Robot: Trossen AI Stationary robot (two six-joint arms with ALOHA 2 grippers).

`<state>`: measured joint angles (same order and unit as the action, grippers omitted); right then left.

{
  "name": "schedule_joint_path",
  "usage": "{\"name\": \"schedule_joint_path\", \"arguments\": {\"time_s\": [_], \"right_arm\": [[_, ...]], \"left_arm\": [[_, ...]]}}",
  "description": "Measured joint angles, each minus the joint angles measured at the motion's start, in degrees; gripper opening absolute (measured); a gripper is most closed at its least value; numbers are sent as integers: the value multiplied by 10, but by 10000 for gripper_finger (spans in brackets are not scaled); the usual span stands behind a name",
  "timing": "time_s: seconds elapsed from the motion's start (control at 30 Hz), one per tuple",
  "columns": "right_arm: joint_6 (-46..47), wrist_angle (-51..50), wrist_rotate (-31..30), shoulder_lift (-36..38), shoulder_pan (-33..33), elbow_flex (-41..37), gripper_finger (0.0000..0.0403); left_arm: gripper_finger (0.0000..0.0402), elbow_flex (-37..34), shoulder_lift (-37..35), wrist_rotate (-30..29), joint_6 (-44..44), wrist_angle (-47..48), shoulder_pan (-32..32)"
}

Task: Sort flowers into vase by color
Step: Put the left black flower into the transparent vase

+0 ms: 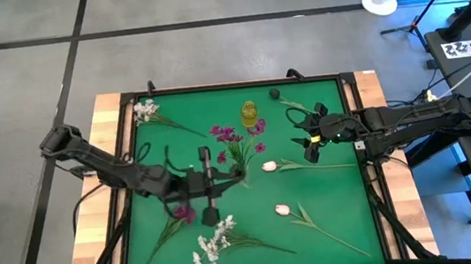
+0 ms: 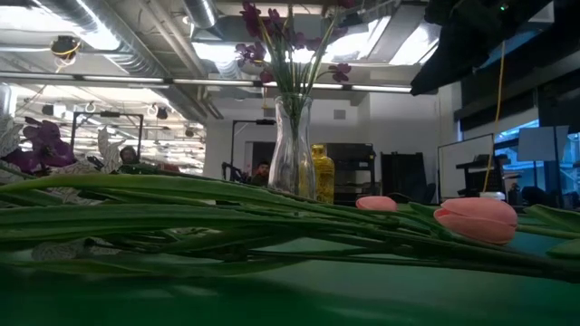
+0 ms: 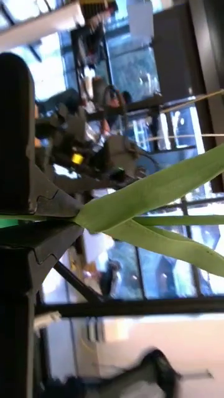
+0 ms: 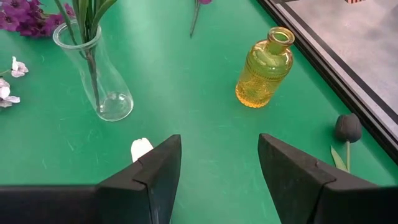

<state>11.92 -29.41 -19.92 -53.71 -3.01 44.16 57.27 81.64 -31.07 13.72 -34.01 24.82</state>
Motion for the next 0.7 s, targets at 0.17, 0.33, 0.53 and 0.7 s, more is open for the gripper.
{"name": "schedule_joint_path", "arguments": {"time_s": [0.17,0.33,0.53,0.7], "right_arm": [[0,0,0,0,0,0,214],[0,0,0,0,0,0,214],[-2,0,0,0,0,0,214],[-2,0,0,0,0,0,214]], "left_arm": [[0,0,31,-50,0,-9,-33],[0,0,53,-72,0,-8,-58],[0,0,54,-74,-8,5,-66],[0,0,54,-76,-45,24,-67]]}}
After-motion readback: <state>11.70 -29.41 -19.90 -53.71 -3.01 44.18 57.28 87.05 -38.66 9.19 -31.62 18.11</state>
